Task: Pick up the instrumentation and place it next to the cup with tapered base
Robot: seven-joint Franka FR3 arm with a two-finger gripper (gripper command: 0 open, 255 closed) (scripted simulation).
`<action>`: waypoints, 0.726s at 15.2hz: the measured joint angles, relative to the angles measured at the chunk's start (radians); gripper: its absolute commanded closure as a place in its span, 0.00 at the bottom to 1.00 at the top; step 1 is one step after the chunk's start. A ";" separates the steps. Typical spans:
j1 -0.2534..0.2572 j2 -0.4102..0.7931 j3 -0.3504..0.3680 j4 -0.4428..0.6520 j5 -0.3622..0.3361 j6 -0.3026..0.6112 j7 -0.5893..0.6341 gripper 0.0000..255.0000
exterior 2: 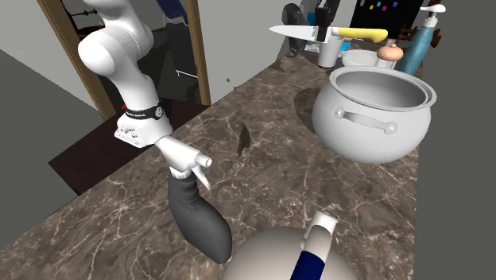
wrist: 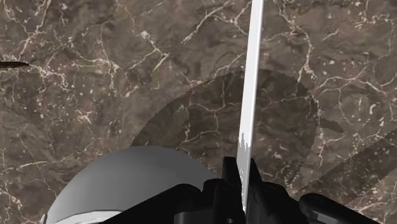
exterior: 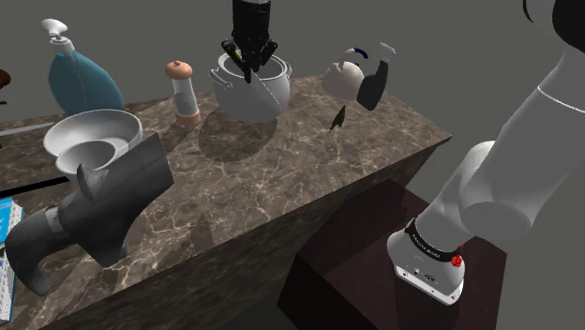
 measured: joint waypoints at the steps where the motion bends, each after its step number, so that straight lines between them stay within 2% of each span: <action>1: 0.012 0.004 0.010 0.003 -0.002 0.001 0.023 1.00; 11: 0.145 0.128 0.107 0.156 -0.041 -0.036 0.256 1.00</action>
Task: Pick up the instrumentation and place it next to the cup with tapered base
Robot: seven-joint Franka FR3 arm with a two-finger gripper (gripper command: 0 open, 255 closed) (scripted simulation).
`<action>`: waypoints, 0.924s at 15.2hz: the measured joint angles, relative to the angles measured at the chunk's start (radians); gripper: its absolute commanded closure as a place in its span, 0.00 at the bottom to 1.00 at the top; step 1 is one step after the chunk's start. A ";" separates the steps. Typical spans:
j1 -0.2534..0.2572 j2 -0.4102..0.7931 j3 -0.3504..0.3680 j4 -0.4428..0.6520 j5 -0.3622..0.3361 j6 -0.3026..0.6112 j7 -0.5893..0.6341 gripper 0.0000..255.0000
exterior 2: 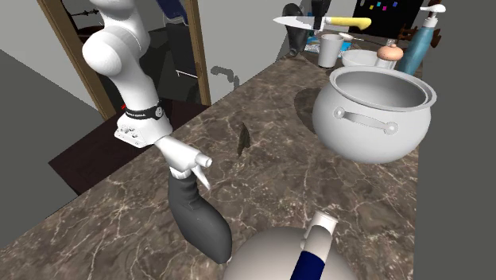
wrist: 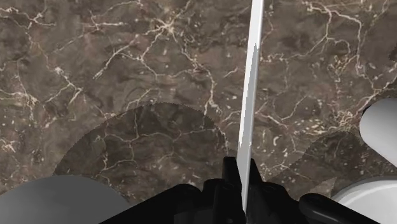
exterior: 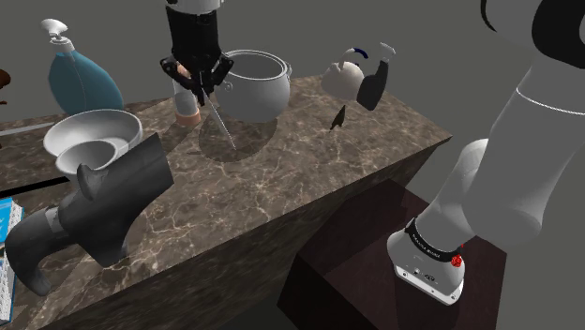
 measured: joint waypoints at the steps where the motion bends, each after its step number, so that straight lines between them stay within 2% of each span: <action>1: 0.019 0.017 0.011 0.025 -0.007 -0.010 0.029 1.00; 14: 0.027 0.043 0.013 -0.101 -0.017 0.141 0.053 1.00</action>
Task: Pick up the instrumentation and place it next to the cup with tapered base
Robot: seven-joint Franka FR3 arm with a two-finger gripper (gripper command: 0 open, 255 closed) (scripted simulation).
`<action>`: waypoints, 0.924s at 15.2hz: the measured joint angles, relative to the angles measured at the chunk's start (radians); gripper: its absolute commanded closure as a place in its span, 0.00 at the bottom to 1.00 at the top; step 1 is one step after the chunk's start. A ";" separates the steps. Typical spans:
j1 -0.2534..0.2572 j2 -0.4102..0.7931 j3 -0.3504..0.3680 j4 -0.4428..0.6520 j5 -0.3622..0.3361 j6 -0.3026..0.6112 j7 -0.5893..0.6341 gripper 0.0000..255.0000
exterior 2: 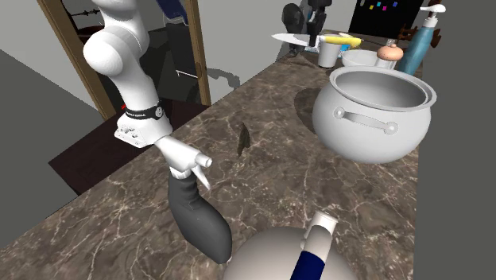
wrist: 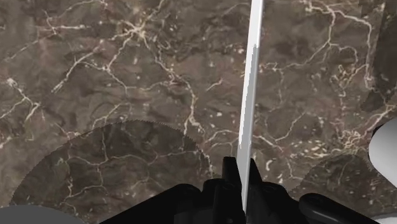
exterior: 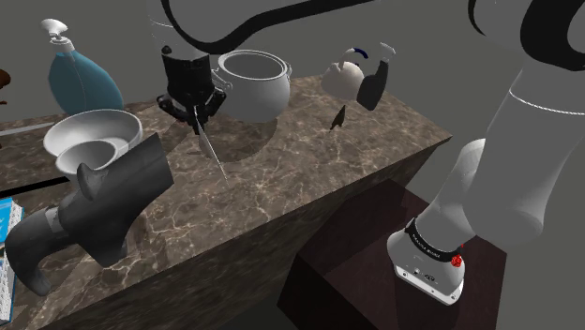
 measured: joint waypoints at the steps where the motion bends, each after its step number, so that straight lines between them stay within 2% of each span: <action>1: 0.000 0.000 0.000 -0.013 0.000 0.013 0.001 1.00; 14: 0.003 0.052 -0.006 -0.122 -0.019 0.172 0.016 1.00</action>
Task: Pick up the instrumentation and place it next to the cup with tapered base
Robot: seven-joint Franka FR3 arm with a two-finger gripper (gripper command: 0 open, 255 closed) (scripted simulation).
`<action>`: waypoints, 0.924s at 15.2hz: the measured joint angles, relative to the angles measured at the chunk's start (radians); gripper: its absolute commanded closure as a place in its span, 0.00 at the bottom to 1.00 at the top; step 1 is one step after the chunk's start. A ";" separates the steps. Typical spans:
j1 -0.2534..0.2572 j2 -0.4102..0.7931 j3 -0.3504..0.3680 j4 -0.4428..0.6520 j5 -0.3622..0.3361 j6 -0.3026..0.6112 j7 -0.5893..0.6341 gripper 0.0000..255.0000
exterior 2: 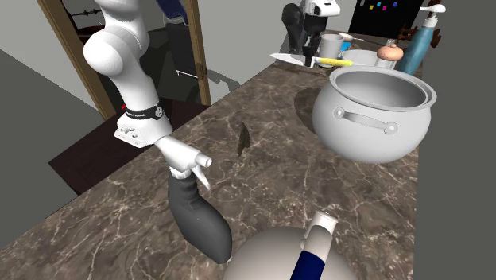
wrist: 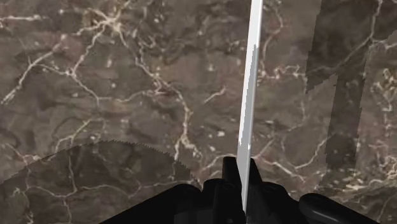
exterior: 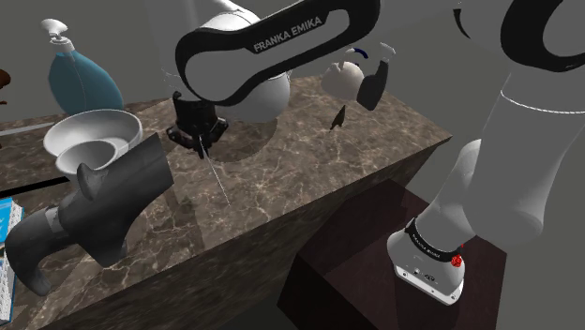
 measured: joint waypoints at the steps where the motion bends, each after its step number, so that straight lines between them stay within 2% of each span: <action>1: -0.001 0.005 -0.001 -0.006 -0.002 0.011 -0.001 1.00; 9: 0.005 0.054 -0.007 -0.046 -0.019 0.099 0.013 1.00; 14: 0.004 0.057 -0.008 -0.048 -0.020 0.105 0.013 1.00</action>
